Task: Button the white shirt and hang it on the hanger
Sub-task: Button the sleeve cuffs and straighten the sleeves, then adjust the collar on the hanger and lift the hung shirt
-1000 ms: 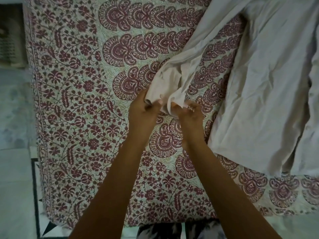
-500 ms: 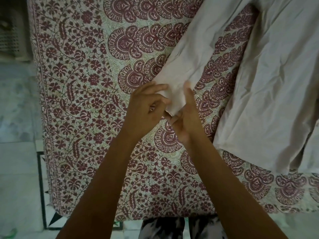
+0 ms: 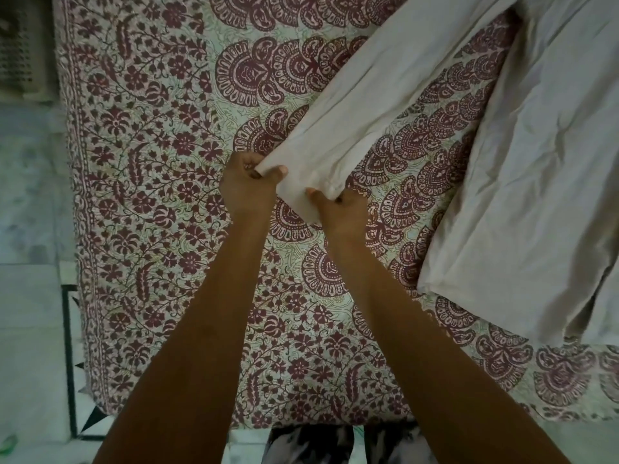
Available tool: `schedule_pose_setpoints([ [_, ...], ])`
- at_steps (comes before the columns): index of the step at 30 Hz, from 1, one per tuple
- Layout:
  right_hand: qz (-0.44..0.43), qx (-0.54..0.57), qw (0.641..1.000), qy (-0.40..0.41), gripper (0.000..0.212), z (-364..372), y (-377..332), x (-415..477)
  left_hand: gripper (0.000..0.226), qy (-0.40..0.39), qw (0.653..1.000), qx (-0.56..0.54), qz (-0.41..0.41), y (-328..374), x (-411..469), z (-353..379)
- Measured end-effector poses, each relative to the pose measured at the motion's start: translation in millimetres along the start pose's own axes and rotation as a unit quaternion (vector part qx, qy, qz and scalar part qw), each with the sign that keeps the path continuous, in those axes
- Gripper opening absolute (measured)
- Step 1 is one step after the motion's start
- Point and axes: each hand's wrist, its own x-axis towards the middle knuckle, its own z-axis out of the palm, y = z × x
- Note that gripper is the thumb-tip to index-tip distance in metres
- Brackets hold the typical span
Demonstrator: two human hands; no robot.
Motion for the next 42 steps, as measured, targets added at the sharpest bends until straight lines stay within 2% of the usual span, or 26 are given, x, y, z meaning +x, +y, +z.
schedule_pose_setpoints([
  [6,-0.083,-0.150,0.985,-0.002,0.025,-13,15,8,0.043,0.017,0.993,0.109,0.040,-15,11,6],
  [10,-0.092,-0.173,0.981,0.007,0.009,-45,16,-5,0.032,0.006,0.988,0.139,0.067,-14,0,-11],
  [13,-0.114,-0.143,0.983,0.013,0.013,-81,0,-17,0.025,-0.019,0.980,0.179,0.089,-1,-21,-20],
  [18,-0.111,-0.094,0.989,0.002,0.025,-156,-36,-33,0.022,-0.066,0.984,0.113,0.118,37,-73,-1],
  [22,-0.149,-0.052,0.987,0.025,0.026,-225,-63,-15,0.020,-0.085,0.972,0.094,0.198,84,-116,54],
  [25,-0.193,-0.043,0.977,0.074,0.023,-279,-74,11,0.026,-0.094,0.962,0.118,0.226,128,-145,104],
  [28,-0.214,-0.020,0.973,0.078,0.020,-341,-81,39,0.026,-0.091,0.955,0.112,0.257,167,-173,163],
  [32,-0.238,-0.028,0.968,0.076,0.018,-412,-91,82,0.019,-0.108,0.959,0.080,0.251,213,-191,238],
  [36,-0.261,-0.039,0.961,0.085,0.019,-453,-112,134,0.011,-0.120,0.951,0.068,0.276,238,-183,292],
  [42,-0.332,-0.082,0.930,0.136,0.025,-471,-148,240,0.007,-0.111,0.939,0.073,0.316,266,-133,368],
])
